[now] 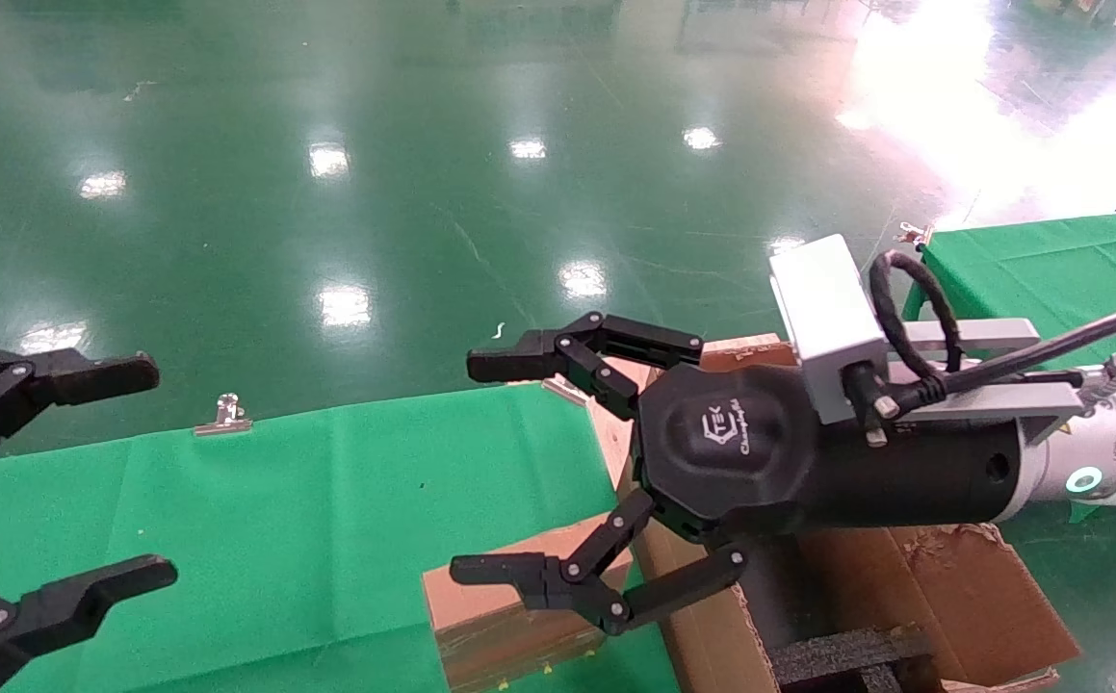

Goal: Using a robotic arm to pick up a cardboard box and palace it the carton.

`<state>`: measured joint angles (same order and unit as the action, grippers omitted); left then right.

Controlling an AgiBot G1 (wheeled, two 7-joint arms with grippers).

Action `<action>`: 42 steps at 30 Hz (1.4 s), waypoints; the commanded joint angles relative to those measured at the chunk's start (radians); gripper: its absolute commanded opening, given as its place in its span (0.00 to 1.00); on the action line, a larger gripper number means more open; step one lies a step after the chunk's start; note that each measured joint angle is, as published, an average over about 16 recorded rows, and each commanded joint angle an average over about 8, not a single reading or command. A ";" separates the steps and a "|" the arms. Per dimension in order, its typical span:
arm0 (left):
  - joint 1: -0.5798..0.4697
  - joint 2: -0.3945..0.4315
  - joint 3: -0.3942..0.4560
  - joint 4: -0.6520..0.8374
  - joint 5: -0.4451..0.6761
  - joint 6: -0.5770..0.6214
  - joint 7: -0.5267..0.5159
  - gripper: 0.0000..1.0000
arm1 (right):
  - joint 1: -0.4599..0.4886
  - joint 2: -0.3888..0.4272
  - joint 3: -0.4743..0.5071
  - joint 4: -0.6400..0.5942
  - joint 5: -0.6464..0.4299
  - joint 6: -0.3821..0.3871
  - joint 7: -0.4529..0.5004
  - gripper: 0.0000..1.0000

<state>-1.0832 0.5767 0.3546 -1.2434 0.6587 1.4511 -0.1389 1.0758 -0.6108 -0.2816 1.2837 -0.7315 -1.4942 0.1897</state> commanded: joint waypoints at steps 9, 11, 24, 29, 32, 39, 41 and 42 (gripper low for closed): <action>0.000 0.000 0.000 0.000 0.000 0.000 0.000 1.00 | 0.000 0.000 0.000 0.000 0.000 0.000 0.000 1.00; 0.000 0.000 0.000 0.000 0.000 0.000 0.000 1.00 | 0.000 0.000 0.000 0.000 0.000 0.000 0.000 1.00; 0.000 0.000 0.000 0.000 0.000 0.000 0.000 0.00 | -0.001 0.000 0.000 -0.001 0.001 0.000 0.000 1.00; 0.000 0.000 0.000 0.000 0.000 0.000 0.000 0.00 | 0.004 -0.007 -0.010 -0.002 -0.015 0.000 0.003 1.00; 0.000 0.000 0.000 0.000 0.000 0.000 0.000 0.00 | 0.024 -0.014 -0.033 0.003 -0.061 -0.004 0.008 1.00; 0.000 0.000 0.000 0.000 0.000 0.000 0.000 0.00 | 0.140 -0.051 -0.138 0.022 -0.276 -0.042 0.023 1.00; 0.000 0.000 0.000 0.000 0.000 0.000 0.000 0.00 | 0.179 -0.070 -0.174 0.020 -0.343 -0.053 0.024 1.00; 0.000 0.000 0.000 0.000 0.000 0.000 0.000 0.00 | 0.197 -0.081 -0.192 0.017 -0.375 -0.057 0.025 1.00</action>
<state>-1.0833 0.5766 0.3546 -1.2433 0.6587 1.4511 -0.1388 1.2666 -0.6951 -0.4718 1.2947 -1.0991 -1.5444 0.2104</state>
